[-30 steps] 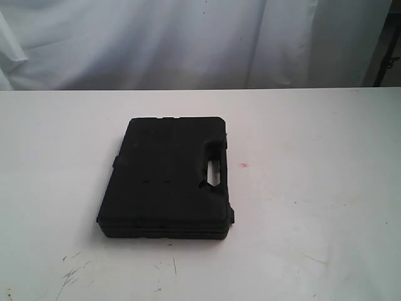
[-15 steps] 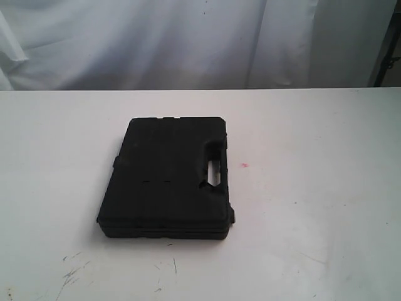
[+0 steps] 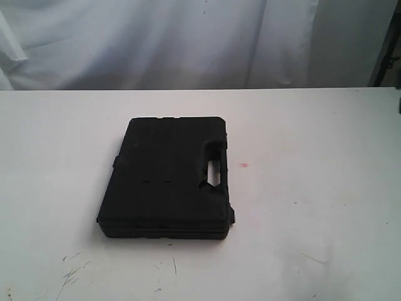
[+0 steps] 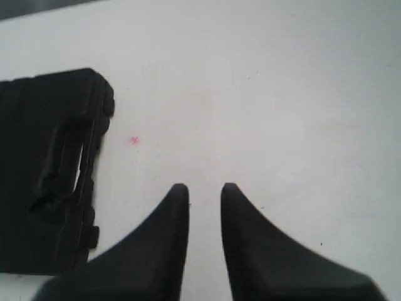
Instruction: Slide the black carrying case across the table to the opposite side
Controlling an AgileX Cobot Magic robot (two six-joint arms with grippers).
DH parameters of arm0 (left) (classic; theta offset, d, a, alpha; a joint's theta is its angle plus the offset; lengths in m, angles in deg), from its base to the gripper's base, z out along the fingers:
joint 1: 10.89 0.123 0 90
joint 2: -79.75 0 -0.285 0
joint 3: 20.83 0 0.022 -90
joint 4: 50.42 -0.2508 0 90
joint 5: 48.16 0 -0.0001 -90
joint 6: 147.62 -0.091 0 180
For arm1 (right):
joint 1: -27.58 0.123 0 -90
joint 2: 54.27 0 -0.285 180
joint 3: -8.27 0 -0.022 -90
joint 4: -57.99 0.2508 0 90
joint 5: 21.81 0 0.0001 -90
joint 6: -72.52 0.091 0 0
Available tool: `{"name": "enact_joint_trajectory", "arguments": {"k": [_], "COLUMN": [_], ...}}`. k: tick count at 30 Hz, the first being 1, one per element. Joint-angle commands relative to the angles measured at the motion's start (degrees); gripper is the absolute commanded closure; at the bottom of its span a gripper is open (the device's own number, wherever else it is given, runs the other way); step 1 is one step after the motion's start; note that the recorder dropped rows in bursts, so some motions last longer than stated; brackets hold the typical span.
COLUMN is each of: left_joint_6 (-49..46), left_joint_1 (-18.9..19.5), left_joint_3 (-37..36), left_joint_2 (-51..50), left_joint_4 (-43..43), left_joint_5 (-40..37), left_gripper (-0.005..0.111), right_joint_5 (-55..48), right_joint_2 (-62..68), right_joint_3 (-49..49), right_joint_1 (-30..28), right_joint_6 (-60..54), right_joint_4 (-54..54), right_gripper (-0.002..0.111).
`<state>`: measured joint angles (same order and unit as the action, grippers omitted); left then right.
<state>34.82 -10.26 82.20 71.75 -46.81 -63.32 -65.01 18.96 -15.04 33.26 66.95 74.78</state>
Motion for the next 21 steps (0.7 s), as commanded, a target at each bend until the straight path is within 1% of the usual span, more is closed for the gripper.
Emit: {"name": "enact_joint_trajectory", "arguments": {"k": [1,3,7,10,12,15,21], "left_joint_6": [0.01,0.01,0.01,0.01,0.01,0.01,0.01], "left_joint_1": [0.11,0.11,0.11,0.11,0.11,0.11,0.11], "left_joint_3": [-0.25,-0.25,-0.25,-0.25,-0.25,-0.25,-0.25], "left_joint_2": [0.22,0.22,0.22,0.22,0.22,0.22,0.22], "left_joint_4": [0.19,0.19,0.19,0.19,0.19,0.19,0.19], "left_joint_5": [-0.1,-0.1,-0.1,-0.1,-0.1,-0.1,-0.1], "left_gripper": [0.107,0.107,0.107,0.107,0.107,0.107,0.107], "right_joint_5": [-5.67,-9.85,-11.79,-11.79,-12.05,-13.28,-14.05], "right_joint_2": [11.96,17.1,22.87,26.7,29.62,33.92,41.78], "right_joint_3": [7.03,11.54,17.76,23.41,27.05,31.26,36.23], "right_joint_1": [0.02,0.67,3.95,8.58,11.78,15.17,18.81], "right_joint_6": [-11.49,-11.8,-8.85,-3.44,1.12,5.57,6.29], "right_joint_4": [9.31,10.29,8.31,2.49,-3.52,-9.0,-7.18], "right_gripper": [0.063,0.06,0.06,0.06,0.06,0.06,0.06]}}
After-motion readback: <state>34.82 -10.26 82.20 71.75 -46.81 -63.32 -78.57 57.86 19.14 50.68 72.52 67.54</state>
